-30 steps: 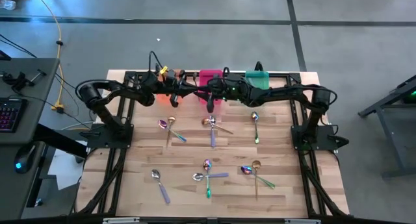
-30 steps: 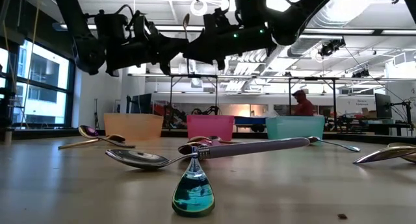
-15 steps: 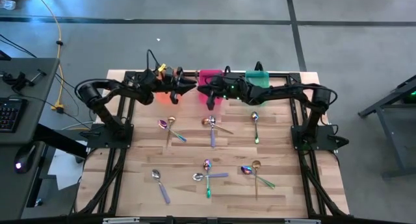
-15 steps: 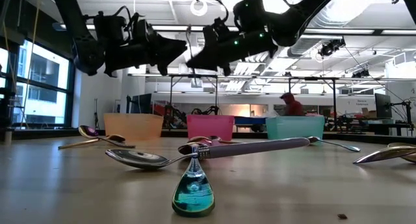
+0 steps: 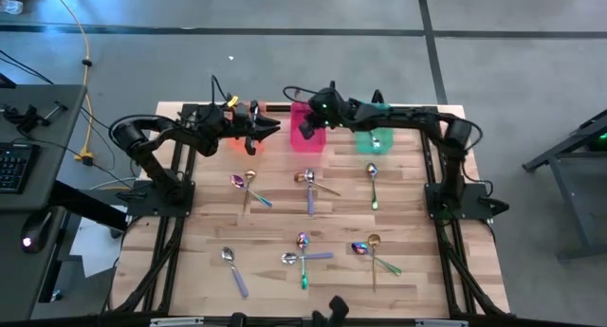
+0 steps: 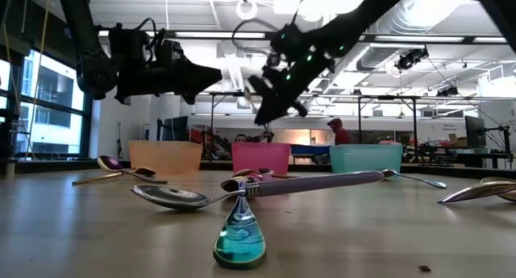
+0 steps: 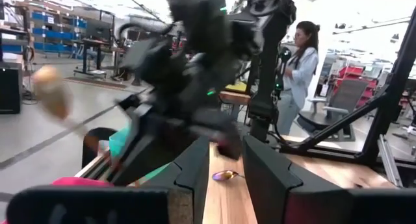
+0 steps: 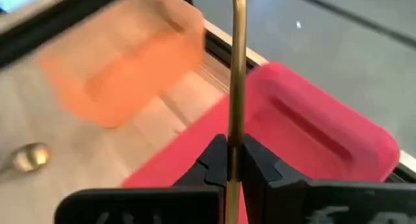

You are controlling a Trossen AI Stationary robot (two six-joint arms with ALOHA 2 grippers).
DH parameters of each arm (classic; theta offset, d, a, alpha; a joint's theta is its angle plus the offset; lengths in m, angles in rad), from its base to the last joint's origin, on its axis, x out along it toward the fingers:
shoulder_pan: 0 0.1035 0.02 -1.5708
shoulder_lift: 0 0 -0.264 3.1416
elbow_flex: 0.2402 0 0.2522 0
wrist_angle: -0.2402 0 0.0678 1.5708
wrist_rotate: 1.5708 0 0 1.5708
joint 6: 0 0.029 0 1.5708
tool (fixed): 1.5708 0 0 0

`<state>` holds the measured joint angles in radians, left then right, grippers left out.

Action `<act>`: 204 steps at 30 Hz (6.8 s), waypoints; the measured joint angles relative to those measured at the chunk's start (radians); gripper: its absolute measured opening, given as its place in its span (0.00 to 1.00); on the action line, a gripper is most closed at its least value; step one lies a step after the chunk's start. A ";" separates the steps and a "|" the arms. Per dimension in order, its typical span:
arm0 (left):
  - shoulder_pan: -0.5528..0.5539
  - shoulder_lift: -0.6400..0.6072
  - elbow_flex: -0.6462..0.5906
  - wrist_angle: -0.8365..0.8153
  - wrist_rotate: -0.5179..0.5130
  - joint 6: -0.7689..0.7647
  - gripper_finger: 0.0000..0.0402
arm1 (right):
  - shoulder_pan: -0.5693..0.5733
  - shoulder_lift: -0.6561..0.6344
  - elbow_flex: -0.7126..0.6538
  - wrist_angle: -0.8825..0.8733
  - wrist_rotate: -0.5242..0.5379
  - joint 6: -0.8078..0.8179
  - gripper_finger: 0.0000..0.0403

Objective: Sort silverware by color (type)
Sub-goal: Put the bottom left yellow spoon into the pink bin, then put the bottom right iridescent spoon into the orange bin

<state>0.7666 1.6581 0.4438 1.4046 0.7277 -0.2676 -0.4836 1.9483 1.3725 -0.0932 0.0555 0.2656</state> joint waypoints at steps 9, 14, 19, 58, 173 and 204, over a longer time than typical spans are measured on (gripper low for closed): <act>0.000 0.000 0.000 0.000 0.002 -0.010 0.18 | -0.020 0.134 0.141 -0.205 -0.031 0.026 0.00; 0.000 0.000 0.000 -0.001 0.002 -0.016 0.18 | -0.014 0.135 0.149 -0.280 -0.032 0.051 0.00; 0.000 0.000 0.000 -0.001 0.008 -0.035 0.18 | -0.014 0.135 0.124 -0.305 -0.016 0.064 0.00; -0.002 0.001 0.000 -0.076 0.029 0.030 0.18 | -0.008 0.014 0.195 -0.390 0.033 -0.177 0.01; -0.317 0.000 0.001 -0.191 -0.119 0.279 0.00 | 1.111 -0.299 -0.526 -0.364 0.045 0.772 0.01; -0.395 0.000 0.001 -0.228 -0.135 0.201 0.25 | 0.533 -0.490 -0.608 0.594 -0.071 -0.255 0.00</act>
<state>0.3719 1.6585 0.4446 1.1770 0.5924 -0.0670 0.0499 1.4586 0.7640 0.5010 -0.0155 0.0105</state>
